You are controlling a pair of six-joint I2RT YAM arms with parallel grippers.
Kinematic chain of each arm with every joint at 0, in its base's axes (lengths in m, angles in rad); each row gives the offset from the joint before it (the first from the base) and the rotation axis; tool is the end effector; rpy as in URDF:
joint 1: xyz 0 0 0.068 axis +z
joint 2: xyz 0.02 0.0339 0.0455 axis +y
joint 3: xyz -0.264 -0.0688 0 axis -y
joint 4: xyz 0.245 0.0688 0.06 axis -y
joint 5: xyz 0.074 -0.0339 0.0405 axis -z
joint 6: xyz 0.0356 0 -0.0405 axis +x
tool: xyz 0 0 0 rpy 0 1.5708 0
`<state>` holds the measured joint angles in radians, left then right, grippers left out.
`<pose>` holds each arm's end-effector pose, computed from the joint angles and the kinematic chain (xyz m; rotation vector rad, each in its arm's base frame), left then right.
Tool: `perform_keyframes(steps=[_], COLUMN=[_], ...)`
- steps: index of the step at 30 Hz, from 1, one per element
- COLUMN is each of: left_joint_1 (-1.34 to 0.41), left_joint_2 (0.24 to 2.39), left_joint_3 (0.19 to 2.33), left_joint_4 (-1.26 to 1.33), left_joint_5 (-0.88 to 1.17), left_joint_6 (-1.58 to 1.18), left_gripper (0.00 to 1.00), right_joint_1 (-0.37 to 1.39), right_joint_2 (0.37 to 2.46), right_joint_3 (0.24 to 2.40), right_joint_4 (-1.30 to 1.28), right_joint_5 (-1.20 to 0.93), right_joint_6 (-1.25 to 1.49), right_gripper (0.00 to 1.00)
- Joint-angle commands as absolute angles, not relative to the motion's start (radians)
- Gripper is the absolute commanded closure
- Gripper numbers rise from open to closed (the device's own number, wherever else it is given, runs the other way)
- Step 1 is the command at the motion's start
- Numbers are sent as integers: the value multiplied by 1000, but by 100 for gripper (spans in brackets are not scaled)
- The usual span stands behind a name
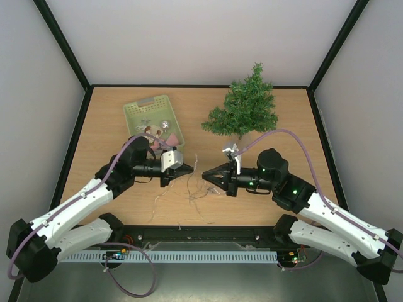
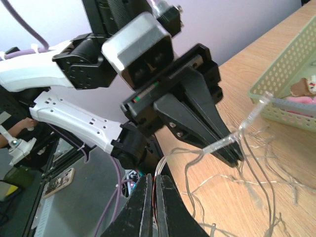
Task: Decorate the small christmas tree
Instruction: Pick up the decoration item from the center of the board.
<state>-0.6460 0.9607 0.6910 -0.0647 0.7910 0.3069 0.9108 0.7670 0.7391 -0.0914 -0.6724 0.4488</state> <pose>0.1560 -0.1493 0.2899 1.3290 1.3841 -0.9777 0.0914 0.1539 0.3377 -0.9793 1.6650 1.5305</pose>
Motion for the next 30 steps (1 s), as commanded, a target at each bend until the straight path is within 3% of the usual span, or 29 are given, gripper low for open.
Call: perform_keyframes(steps=[1, 9, 17, 30], left_joint_1=[-650, -649, -619, -586], left_joint_2=[915, 833, 866, 984], left_joint_3=[723, 666, 699, 782], left_joint_4=[-28, 90, -51, -367], left_joint_5=[741, 514, 280, 114], left_joint_6=[295, 71, 4, -199], left_gripper=[98, 98, 98, 97], right_joint_1=[909, 909, 908, 908], right_joint_2=[743, 749, 619, 520], right_joint_3=[700, 678, 752, 807], right_joint_4=[-101, -205, -156, -126], right_joint_5=[-619, -548, -602, -80], right_joint_6=[443, 428, 419, 512], right_gripper=[98, 98, 98, 98])
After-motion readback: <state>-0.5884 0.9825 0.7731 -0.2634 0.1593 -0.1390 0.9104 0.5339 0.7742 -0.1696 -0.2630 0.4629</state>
